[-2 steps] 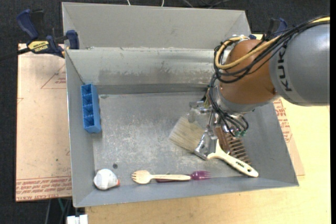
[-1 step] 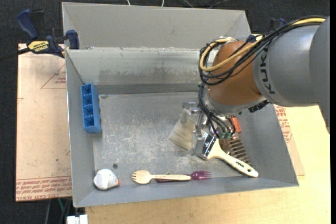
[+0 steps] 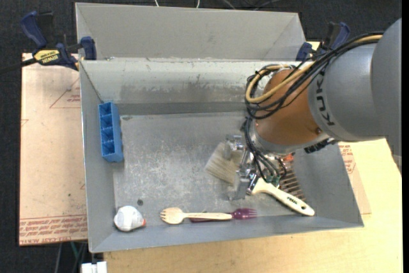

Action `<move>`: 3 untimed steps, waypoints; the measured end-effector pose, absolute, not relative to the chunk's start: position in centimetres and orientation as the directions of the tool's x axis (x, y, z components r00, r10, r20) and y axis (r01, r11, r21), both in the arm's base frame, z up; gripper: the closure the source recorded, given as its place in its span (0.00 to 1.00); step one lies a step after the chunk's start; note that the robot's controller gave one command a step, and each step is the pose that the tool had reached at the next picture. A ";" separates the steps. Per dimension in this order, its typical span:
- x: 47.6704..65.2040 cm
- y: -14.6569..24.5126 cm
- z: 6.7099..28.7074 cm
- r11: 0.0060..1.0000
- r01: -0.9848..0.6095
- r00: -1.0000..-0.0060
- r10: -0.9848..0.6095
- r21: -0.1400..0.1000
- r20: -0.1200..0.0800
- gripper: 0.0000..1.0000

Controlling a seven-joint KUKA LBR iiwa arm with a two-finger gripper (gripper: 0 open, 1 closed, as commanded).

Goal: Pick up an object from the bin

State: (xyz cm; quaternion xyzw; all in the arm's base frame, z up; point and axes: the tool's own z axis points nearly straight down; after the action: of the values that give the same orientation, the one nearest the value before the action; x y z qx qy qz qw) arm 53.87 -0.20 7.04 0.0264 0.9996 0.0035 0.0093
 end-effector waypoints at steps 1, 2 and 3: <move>54.0 -1.9 7.1 0.996 0.092 -0.996 0.092 0.012 -0.013 1.00; 54.0 -1.9 7.1 0.996 0.092 -0.996 0.092 0.012 -0.013 1.00; 53.9 -1.8 8.6 0.996 0.092 -0.996 0.092 0.013 -0.010 1.00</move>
Offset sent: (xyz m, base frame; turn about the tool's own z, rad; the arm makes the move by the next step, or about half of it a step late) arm 0.0000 0.0000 0.0000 0.0000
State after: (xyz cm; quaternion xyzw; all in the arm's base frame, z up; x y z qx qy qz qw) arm 53.92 -1.81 8.59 0.0460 0.9989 0.0061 0.0055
